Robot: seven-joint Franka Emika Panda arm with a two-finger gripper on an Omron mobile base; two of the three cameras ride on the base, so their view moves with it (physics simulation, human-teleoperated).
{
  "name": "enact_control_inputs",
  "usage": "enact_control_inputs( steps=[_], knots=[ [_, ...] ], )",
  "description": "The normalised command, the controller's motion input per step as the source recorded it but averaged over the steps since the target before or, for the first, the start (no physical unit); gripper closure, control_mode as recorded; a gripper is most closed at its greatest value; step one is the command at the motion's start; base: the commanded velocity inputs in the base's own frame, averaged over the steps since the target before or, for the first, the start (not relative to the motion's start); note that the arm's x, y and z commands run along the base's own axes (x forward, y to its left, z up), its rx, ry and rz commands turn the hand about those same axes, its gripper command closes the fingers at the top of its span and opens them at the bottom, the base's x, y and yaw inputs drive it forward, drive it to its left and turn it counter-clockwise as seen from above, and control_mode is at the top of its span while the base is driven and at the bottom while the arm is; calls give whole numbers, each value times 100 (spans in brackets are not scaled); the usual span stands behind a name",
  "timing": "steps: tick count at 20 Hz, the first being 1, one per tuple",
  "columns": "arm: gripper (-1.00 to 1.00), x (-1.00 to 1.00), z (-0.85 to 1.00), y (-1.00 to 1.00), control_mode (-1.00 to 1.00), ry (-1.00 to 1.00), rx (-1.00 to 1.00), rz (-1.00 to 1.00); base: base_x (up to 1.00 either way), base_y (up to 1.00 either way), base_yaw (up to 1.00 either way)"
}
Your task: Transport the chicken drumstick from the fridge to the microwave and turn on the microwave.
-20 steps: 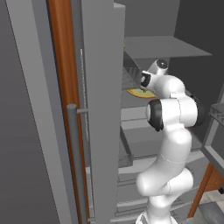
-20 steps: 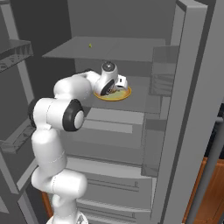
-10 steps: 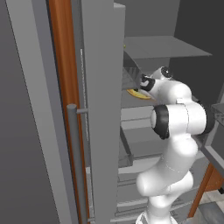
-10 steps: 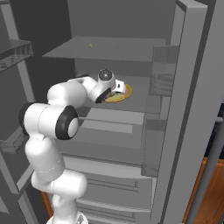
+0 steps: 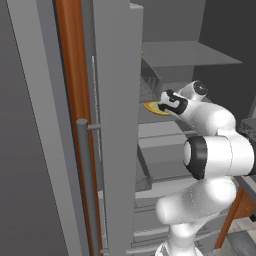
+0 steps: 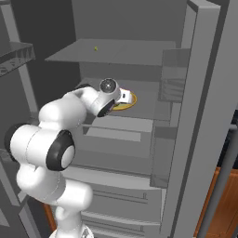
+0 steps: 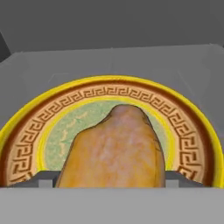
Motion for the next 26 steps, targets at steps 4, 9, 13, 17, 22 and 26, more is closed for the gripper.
enact_control_inputs(
  steps=[4, 9, 13, 17, 22, 26],
  knots=[
    [100, -32, 47, 0, -100, 0, 0, 0, 0, 0, 0],
    [100, -37, 52, 0, -100, 1, 0, 0, 0, 0, 0],
    [100, -85, 24, 0, -100, 3, 0, -1, 0, 0, 0],
    [100, -95, 5, 0, -100, 4, 0, -1, 0, 0, 0],
    [100, -87, 28, 0, -100, 4, 0, 0, 0, 0, 0],
    [100, -82, 43, 0, -100, 9, 0, -1, 0, 0, 0]
  ],
)
